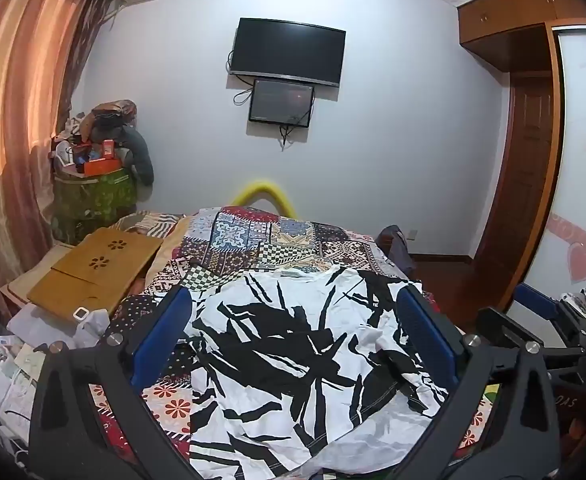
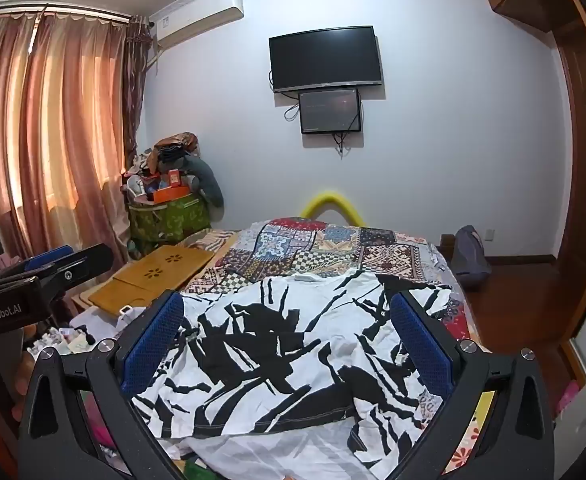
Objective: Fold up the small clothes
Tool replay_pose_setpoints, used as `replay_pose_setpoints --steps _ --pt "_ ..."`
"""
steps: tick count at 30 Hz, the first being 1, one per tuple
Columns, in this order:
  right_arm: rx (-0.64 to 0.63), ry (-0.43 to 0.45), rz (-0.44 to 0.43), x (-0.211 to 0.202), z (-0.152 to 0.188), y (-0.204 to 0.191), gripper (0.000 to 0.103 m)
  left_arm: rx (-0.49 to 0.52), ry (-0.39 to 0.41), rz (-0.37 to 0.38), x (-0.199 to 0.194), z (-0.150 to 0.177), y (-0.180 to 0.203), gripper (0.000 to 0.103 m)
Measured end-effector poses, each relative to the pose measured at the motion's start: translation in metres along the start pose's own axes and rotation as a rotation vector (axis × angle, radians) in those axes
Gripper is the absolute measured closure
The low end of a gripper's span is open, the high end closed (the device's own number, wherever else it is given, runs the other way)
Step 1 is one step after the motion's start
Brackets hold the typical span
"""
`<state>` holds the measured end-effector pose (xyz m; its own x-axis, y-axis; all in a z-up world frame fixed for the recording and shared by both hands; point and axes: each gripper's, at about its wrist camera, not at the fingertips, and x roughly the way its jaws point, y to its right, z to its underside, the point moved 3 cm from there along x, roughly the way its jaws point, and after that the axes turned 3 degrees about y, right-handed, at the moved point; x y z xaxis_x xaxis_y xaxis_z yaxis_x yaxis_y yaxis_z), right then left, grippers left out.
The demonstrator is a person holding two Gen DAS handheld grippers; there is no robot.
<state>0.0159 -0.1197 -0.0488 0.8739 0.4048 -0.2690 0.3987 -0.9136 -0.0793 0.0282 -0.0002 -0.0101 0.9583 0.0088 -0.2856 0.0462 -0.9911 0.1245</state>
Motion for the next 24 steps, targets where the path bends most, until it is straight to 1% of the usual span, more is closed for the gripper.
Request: replay_pose_setpoints --steps 2,9,10,12,24 --pt "-0.001 0.004 -0.001 0.001 0.0 0.0 0.0 -0.013 0.001 0.008 0.0 0.0 0.0 0.0" --pt "0.001 0.0 -0.003 0.003 0.001 -0.001 0.0 0.003 0.005 0.013 -0.006 0.002 0.003 0.0" --pt "0.001 -0.001 -0.004 0.003 0.001 -0.001 0.0 -0.01 -0.006 -0.008 0.0 0.002 -0.005 0.0" --pt "-0.001 -0.002 -0.004 0.003 -0.003 -0.003 0.0 -0.011 -0.006 -0.01 0.0 0.003 -0.006 0.0" --pt "0.001 -0.005 0.001 0.003 0.002 -0.007 0.0 -0.006 -0.005 -0.02 0.003 0.006 -0.008 0.0"
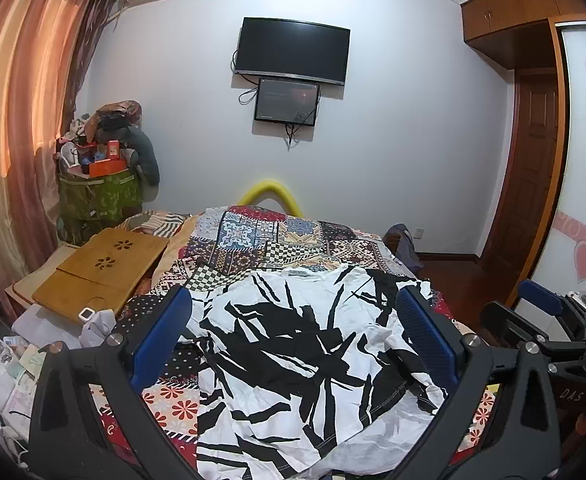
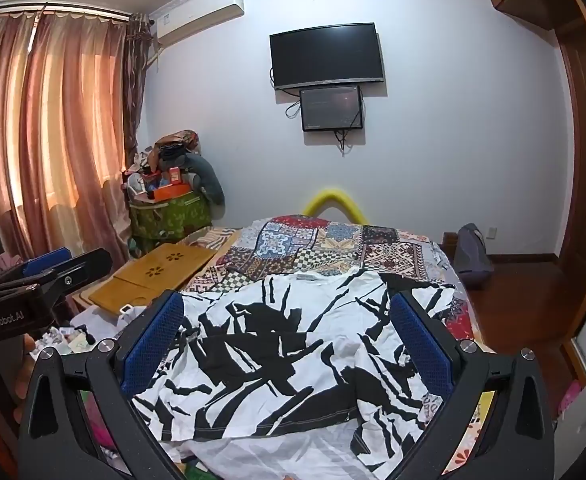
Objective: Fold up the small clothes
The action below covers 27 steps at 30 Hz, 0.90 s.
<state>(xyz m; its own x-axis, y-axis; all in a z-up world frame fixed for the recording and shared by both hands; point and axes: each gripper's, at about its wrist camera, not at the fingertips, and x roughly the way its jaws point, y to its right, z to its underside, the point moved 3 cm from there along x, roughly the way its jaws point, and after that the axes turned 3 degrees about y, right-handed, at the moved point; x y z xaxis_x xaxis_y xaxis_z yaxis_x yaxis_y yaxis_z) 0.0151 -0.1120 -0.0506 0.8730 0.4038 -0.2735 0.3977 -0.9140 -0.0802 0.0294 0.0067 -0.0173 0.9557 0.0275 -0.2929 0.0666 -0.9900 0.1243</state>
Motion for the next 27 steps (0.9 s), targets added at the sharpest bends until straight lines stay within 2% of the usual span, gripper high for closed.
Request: replay_pose_setpoints --steps 27 --pt "0.006 -0.002 -0.001 0.0024 -0.0024 0.0072 0.0 0.009 -0.003 -0.007 0.001 -0.0003 0.0018 0.0"
